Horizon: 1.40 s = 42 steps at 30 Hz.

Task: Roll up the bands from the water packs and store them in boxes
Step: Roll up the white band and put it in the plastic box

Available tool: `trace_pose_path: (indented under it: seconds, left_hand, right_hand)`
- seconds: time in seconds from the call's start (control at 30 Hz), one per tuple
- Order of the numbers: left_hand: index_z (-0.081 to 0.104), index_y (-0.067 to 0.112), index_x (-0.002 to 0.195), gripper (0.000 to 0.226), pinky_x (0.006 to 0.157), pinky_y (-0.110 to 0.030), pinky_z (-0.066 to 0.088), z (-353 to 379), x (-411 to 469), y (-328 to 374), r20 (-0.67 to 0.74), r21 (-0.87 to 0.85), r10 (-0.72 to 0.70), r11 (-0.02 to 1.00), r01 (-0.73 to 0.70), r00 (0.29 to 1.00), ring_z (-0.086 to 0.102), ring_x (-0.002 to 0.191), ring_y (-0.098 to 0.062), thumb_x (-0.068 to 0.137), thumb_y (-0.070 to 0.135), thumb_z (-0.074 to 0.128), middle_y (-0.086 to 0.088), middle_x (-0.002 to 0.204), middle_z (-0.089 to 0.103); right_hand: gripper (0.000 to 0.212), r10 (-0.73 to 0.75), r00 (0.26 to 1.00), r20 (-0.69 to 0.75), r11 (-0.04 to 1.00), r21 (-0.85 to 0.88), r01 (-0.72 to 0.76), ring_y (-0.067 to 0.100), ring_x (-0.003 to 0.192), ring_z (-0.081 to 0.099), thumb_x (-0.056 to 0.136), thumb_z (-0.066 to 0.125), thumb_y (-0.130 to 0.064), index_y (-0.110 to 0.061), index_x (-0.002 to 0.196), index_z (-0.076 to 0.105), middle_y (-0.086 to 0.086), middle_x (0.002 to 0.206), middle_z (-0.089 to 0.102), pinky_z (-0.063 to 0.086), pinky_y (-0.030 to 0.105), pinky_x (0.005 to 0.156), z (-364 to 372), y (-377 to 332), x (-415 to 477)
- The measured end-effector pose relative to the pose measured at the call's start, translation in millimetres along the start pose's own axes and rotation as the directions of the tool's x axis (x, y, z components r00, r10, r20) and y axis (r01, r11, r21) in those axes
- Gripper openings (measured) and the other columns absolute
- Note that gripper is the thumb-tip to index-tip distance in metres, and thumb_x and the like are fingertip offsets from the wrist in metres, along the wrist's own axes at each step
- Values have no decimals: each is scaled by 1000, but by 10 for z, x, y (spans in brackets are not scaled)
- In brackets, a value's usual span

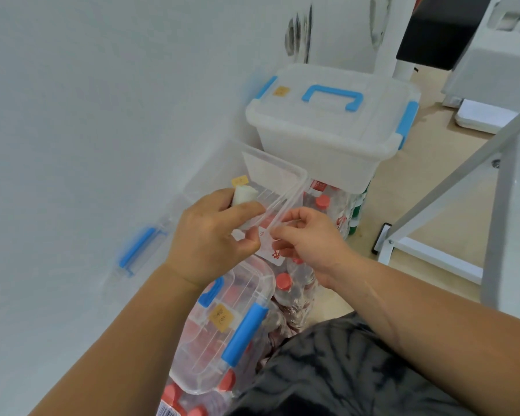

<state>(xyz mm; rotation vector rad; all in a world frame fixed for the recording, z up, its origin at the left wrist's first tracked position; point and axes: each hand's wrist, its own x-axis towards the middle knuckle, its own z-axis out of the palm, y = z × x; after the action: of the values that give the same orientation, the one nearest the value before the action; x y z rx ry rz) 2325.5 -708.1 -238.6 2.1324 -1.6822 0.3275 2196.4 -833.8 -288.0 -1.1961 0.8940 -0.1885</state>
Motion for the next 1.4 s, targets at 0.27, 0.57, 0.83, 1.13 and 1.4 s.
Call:
trace_pose_path:
  seconds: [0.27,0.57,0.83,1.13,1.4]
  left_hand:
    - [77,16,93,22,53,-36,52,115,54,50,-57,127,67,990,-59,996,61,68,-34,73,9,74,-15,87,68]
    - [78,10,92,20,58,-35,57,-89,146,-1,-114,16,58,998,-56,992,67,72,-31,72,11,80,-13,85,71]
    - [78,9,89,23,68,-21,51,-178,153,-31,-162,-47,-20,999,13,987,67,74,-24,67,11,82,-10,88,73]
    - [77,6,91,18,66,-24,50,-169,250,9,-136,62,52,997,-44,989,69,71,-32,81,16,66,-16,83,71]
    - [77,5,92,21,68,-23,50,-176,239,14,-99,30,104,994,-102,990,70,71,-31,82,19,65,-16,85,72]
  right_hand:
    - [27,25,1000,-10,996,86,-24,25,74,74,101,56,-36,-11,96,66,13,90,76,54,29,58,23,3,56]
    - [23,48,999,-24,985,166,-43,20,71,72,103,56,-24,-3,98,65,19,95,70,59,36,65,-71,12,191]
    - [26,75,996,40,985,152,-80,20,78,74,104,52,-24,-1,109,62,23,115,69,59,53,84,-35,22,196]
    - [23,72,997,34,991,114,-76,20,80,74,105,50,-24,-6,105,65,18,111,71,59,53,84,-32,11,210]
    - [22,93,994,49,987,129,-99,20,77,73,104,51,-25,-9,103,65,14,103,70,60,41,74,-64,-33,229]
